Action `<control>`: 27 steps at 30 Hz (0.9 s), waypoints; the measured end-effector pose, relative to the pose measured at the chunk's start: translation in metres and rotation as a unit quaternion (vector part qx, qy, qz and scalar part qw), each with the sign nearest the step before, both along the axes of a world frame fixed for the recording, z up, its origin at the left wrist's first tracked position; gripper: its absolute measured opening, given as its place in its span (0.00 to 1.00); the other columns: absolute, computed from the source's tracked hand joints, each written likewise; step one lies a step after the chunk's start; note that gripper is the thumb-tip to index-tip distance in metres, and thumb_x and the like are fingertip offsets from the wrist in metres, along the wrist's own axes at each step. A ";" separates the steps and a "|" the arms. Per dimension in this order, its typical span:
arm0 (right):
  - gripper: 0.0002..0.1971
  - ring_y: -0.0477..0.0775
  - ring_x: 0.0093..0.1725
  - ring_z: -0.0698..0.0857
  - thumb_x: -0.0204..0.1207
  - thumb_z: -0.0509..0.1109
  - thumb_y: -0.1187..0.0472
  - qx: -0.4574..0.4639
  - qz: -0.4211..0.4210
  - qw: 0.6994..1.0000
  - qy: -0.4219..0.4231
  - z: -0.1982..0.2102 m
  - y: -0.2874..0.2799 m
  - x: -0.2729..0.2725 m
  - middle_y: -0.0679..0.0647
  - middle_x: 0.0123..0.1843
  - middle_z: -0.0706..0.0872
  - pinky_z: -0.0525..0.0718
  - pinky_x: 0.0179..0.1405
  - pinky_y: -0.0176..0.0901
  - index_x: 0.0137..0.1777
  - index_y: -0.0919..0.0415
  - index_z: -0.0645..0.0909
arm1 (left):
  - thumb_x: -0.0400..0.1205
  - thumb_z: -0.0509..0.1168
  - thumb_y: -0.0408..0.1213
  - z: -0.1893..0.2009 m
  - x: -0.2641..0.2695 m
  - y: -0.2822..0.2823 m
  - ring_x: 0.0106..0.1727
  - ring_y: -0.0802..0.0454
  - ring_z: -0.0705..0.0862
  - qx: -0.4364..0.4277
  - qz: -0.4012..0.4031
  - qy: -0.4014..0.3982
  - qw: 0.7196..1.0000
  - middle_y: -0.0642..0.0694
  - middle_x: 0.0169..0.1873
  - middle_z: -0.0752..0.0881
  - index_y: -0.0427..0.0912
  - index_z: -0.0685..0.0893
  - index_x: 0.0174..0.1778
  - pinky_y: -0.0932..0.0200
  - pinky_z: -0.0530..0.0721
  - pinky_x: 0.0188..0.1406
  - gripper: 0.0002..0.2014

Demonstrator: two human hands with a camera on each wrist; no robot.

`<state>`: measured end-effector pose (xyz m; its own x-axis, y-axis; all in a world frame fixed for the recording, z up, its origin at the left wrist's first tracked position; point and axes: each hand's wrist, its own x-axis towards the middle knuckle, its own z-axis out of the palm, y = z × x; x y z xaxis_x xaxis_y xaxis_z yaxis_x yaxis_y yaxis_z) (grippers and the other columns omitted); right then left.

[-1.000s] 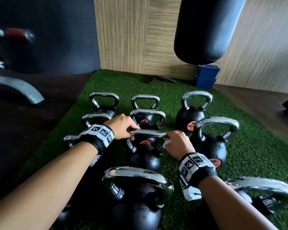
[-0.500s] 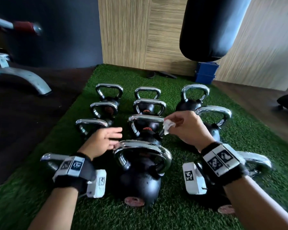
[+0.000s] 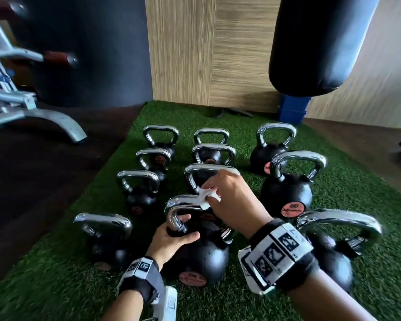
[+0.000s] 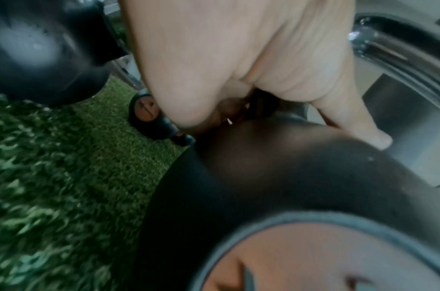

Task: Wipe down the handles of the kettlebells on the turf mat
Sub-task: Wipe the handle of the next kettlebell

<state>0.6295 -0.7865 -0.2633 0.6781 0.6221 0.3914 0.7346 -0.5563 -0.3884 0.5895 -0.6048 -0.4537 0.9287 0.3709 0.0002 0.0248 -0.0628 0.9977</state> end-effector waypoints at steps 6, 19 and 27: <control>0.13 0.54 0.51 0.86 0.72 0.71 0.74 -0.032 -0.024 0.999 0.002 -0.014 -0.003 -0.001 0.53 0.51 0.84 0.82 0.50 0.37 0.52 0.60 0.90 | 0.52 0.88 0.59 -0.003 -0.001 -0.005 0.63 0.63 0.89 -0.026 0.015 -0.009 1.000 0.59 0.58 0.92 0.55 0.93 0.46 0.60 0.81 0.67 0.28; 0.02 0.47 0.33 0.85 0.70 0.79 0.58 0.040 -0.115 0.992 0.021 -0.033 -0.053 0.005 0.50 0.32 0.89 0.79 0.32 0.37 0.40 0.56 0.92 | 0.48 0.83 0.73 -0.006 -0.003 -0.003 0.57 0.69 0.89 0.047 0.042 0.005 0.998 0.64 0.53 0.93 0.55 0.91 0.49 0.66 0.79 0.62 0.38; 0.09 0.29 0.36 0.84 0.66 0.84 0.60 0.118 -0.134 0.982 0.060 -0.060 -0.072 0.008 0.33 0.25 0.83 0.77 0.34 0.20 0.43 0.46 0.92 | 0.48 0.76 0.81 0.011 -0.013 -0.003 0.57 0.69 0.87 0.126 0.040 0.068 0.989 0.61 0.51 0.92 0.56 0.88 0.55 0.64 0.79 0.63 0.44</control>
<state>0.6371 -0.8580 -0.3238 0.8552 0.3159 0.4109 0.5150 -0.6073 -0.6050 0.5769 -0.6077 -0.4429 0.8947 0.4463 -0.0202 0.1720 -0.3025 0.9375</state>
